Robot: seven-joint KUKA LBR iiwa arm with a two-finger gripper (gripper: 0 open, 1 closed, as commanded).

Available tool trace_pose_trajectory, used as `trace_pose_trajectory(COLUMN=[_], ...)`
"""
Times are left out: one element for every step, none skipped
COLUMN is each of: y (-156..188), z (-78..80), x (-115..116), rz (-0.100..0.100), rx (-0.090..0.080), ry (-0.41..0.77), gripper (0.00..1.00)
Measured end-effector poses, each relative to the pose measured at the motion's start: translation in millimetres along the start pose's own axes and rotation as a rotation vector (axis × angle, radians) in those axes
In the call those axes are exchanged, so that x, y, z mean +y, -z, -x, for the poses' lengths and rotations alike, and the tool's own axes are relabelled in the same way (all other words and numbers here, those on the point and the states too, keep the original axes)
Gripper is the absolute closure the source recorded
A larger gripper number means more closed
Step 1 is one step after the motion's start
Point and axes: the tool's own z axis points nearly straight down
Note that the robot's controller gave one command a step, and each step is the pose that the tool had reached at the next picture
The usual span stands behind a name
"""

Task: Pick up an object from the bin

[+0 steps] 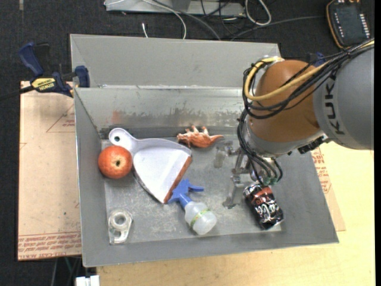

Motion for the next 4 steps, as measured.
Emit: trace_pose_trajectory(y=[4.6, -105.1, -37.2, -88.0], z=[1.5, -16.2, 24.0, -35.1], x=[-0.2, 50.6, 71.8, 45.2], rz=[0.000, 0.003, -0.002, 0.003], rx=[-0.008, -0.012, -0.015, -0.005], ry=[-0.002, -0.201, 0.354, -0.337], gripper=[0.00, 0.00, 0.00, 0.00])
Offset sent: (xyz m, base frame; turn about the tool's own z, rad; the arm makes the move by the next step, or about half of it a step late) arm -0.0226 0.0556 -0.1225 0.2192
